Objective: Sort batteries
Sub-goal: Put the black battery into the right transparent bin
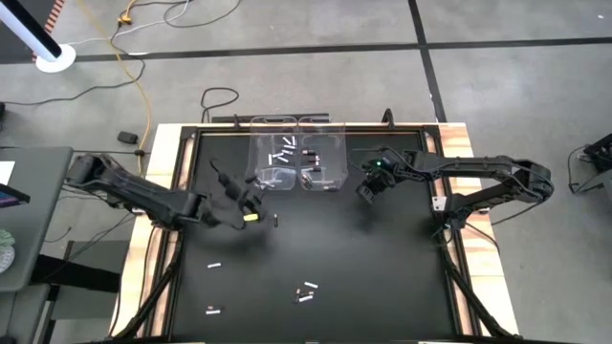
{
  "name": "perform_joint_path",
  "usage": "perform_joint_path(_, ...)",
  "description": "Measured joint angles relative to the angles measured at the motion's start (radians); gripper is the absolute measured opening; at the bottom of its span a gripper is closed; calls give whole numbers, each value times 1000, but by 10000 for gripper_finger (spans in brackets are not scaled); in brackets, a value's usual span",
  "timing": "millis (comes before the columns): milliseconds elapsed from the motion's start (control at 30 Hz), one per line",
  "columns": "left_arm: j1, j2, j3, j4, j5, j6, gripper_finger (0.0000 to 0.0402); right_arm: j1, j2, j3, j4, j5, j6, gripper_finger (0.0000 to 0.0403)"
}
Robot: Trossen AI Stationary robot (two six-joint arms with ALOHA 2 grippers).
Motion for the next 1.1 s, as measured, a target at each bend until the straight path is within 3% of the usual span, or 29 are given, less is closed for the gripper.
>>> perform_joint_path(167,134,-9,131,1,51,240,208,0,0,0,2,0,-7,82)
perform_joint_path(267,244,21,220,6,150,345,208,0,0,0,4,0,-7,82)
perform_joint_path(567,557,279,544,-38,653,451,208,0,1,0,3,0,42,82)
perform_joint_path(700,620,479,773,-215,810,492,208,0,1,0,5,0,100,82)
perform_joint_path(900,649,778,1142,-564,914,577,208,0,1,0,4,0,182,82)
perform_joint_path(1100,649,1011,1388,-814,1013,683,208,5,1,0,5,1,262,82)
